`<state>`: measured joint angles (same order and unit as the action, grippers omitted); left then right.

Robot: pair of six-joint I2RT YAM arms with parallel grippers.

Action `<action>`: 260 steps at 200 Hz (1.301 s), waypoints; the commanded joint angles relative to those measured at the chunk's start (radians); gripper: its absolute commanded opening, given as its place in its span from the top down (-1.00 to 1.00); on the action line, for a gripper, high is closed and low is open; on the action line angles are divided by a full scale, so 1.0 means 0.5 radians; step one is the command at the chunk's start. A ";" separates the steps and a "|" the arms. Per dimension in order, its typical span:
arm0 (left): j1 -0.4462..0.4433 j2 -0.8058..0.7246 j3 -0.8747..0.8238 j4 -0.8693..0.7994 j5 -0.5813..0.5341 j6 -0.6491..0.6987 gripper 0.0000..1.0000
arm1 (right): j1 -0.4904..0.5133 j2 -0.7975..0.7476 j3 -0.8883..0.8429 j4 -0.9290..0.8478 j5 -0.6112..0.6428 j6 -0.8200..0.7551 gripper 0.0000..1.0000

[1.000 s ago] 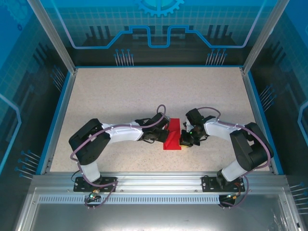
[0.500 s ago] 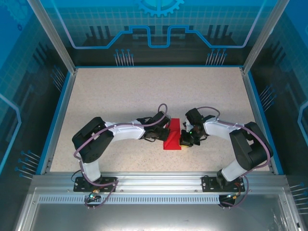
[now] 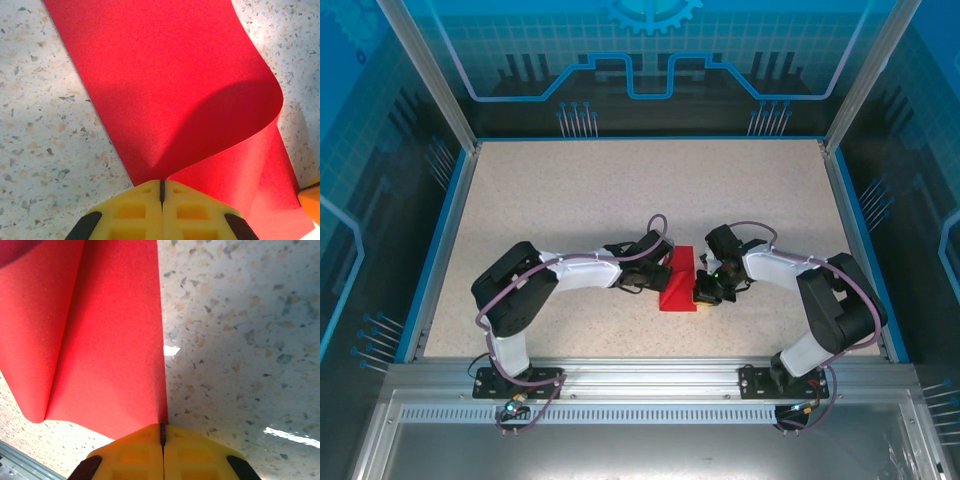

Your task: Fold a paper plane with a square sheet of paper (fold left side to right side)

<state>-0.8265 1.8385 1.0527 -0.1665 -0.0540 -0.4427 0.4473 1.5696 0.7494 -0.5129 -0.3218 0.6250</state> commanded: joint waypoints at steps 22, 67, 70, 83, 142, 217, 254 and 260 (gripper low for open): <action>0.020 0.066 0.072 0.011 0.029 0.042 1.00 | 0.033 0.042 0.041 -0.107 0.031 -0.038 0.87; 0.021 0.078 0.067 0.004 0.031 0.045 1.00 | 0.032 0.042 0.041 -0.105 0.025 -0.044 0.87; 0.020 0.079 0.064 0.005 0.033 0.045 1.00 | 0.032 0.042 0.040 -0.103 0.022 -0.044 0.87; 0.021 0.084 0.061 0.002 0.032 0.045 1.00 | 0.026 0.034 0.037 -0.075 -0.009 -0.044 0.86; 0.022 0.078 0.027 0.020 0.054 0.047 1.00 | -0.153 -0.287 -0.153 0.451 -0.394 0.163 0.84; 0.018 0.093 0.012 0.044 0.065 0.045 1.00 | -0.129 -0.108 -0.089 0.764 -0.535 0.311 0.83; 0.016 0.103 0.014 0.047 0.065 0.042 1.00 | -0.103 -0.002 -0.024 0.765 -0.529 0.296 0.84; 0.018 0.102 0.015 0.045 0.065 0.042 1.00 | -0.098 0.010 -0.015 0.766 -0.528 0.294 0.84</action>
<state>-0.8253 1.8668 1.0592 -0.1516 -0.0433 -0.4423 0.3824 1.5455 0.7052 -0.1516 -0.5617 0.7673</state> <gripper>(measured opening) 0.044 0.083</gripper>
